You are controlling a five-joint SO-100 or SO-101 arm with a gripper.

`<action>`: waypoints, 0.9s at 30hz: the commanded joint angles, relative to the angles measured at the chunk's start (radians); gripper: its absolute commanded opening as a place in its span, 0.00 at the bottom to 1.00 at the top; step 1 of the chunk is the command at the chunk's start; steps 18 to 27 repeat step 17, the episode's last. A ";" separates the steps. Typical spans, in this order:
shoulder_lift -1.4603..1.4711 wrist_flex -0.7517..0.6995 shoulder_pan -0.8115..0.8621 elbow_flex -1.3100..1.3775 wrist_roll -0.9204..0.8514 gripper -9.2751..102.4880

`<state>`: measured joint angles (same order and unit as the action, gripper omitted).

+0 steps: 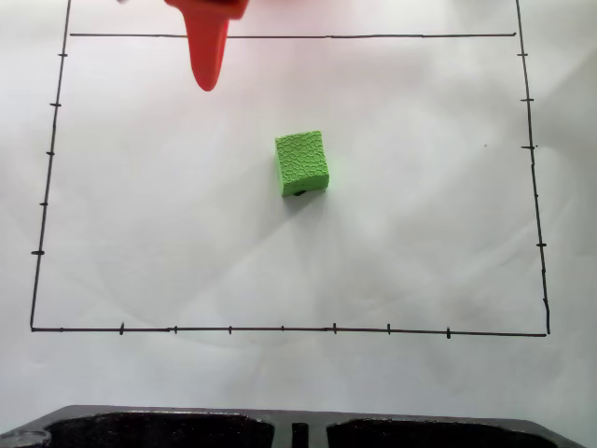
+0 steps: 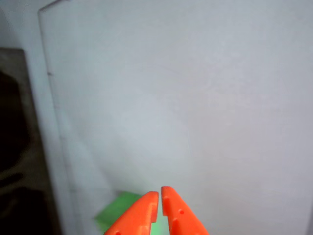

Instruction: Grasp the colored block, Place it on the black dot, and then return the arm to the default position.

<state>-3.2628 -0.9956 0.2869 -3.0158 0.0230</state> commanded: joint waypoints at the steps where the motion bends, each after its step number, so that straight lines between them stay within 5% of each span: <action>1: -0.005 0.020 -0.009 -0.002 0.009 0.08; 27: -0.006 0.026 -0.031 -0.003 -0.012 0.08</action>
